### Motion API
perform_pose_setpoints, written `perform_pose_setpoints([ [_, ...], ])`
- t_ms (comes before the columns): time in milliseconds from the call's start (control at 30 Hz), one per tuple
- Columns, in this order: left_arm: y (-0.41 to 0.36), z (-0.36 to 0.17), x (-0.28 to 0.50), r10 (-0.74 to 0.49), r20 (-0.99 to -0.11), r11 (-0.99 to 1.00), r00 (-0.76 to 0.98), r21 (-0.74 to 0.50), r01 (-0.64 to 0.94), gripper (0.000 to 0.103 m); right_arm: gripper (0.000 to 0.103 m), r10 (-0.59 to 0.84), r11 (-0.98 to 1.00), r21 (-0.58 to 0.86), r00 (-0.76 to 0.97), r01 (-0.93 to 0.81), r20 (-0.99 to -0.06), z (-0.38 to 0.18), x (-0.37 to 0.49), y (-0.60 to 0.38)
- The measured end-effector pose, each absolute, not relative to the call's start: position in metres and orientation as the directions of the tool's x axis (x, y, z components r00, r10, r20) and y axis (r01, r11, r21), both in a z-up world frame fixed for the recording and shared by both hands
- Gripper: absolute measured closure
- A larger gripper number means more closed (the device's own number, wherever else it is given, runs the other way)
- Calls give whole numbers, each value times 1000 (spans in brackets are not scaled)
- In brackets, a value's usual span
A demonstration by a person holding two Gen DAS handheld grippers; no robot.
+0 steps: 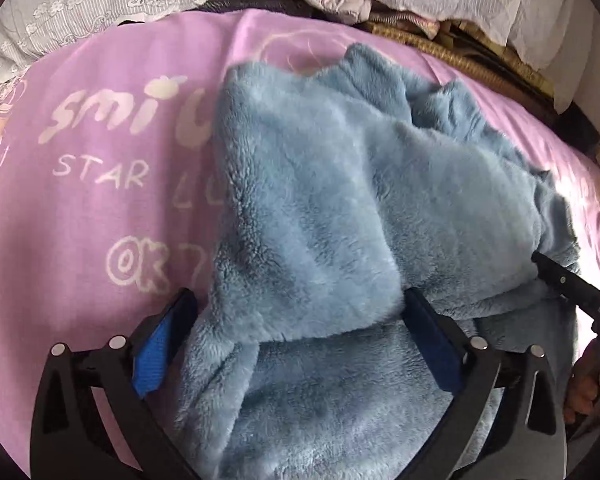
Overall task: Fold small clothes
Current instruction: 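Fold the hem up toward the collar with the right tool and release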
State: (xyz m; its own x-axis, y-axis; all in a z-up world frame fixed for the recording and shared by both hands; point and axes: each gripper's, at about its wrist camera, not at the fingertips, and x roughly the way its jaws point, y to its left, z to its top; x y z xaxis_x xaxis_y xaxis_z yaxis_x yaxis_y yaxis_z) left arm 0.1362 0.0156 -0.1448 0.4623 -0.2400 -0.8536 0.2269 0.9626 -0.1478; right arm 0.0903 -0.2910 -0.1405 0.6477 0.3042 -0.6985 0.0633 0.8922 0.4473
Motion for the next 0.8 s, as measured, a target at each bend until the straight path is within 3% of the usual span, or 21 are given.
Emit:
perform_pose_setpoints([
  [67, 17, -138, 130, -237, -847, 966, 475, -152, 211, 4, 97, 277, 899, 432, 662, 77, -696, -136, 81, -289],
  [200, 10, -104, 122, -268, -799, 955, 539, -145, 259, 5, 81, 248, 917, 398, 717, 44, -652, -107, 74, -280],
  [267, -5, -91, 134, -232, -791, 957, 566, -81, 278, 5, 77, 238, 925, 378, 727, 31, -644, -96, 86, -279],
  [433, -24, -106, 171, -187, -820, 957, 540, -27, 290, 5, 77, 222, 906, 409, 700, 110, -679, -112, 126, -300],
  [500, -18, -136, 185, -133, -853, 969, 504, -5, 247, 4, 85, 248, 884, 449, 681, 132, -689, -140, 132, -317],
  [533, -7, -154, 193, -210, -863, 965, 459, -109, 236, 4, 93, 290, 856, 503, 693, 120, -660, -147, 131, -325],
  [600, 7, -146, 195, -249, -855, 963, 456, -168, 211, 4, 97, 329, 803, 576, 692, 153, -643, -145, 128, -340],
  [667, 24, -138, 185, -274, -840, 961, 468, -224, 161, 5, 89, 298, 795, 581, 722, 174, -624, -134, 112, -344],
  [733, 33, -126, 166, -322, -809, 946, 492, -255, 199, 5, 74, 301, 815, 563, 730, 138, -614, -121, 102, -336],
  [800, 35, -122, 156, -294, -812, 954, 505, -219, 205, 5, 66, 300, 841, 531, 729, 103, -615, -116, 92, -326],
])
